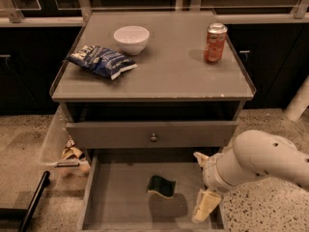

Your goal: Pick sponge from middle drawer and place on counter

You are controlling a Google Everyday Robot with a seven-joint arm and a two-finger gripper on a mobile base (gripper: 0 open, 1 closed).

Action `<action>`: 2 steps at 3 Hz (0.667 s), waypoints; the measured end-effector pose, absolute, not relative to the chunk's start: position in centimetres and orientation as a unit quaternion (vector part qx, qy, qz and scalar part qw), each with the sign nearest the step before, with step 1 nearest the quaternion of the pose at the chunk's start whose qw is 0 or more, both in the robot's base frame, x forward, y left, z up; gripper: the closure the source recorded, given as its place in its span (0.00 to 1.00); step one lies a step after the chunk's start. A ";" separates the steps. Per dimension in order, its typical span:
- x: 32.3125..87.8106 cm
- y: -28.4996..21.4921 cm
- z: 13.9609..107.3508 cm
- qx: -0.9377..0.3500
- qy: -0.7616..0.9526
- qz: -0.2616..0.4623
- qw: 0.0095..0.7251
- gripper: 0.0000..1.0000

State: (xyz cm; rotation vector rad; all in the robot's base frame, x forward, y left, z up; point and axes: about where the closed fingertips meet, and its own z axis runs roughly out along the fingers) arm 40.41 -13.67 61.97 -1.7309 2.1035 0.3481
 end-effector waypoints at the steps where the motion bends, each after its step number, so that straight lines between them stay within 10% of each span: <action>1: 40.3 -11.7 58.9 -0.624 0.742 0.118 0.216 0.00; 2: 41.7 -9.5 55.7 -0.628 0.731 0.104 0.245 0.00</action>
Offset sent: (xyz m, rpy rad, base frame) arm 0.0361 0.0690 -0.1005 0.0551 -0.2070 0.0166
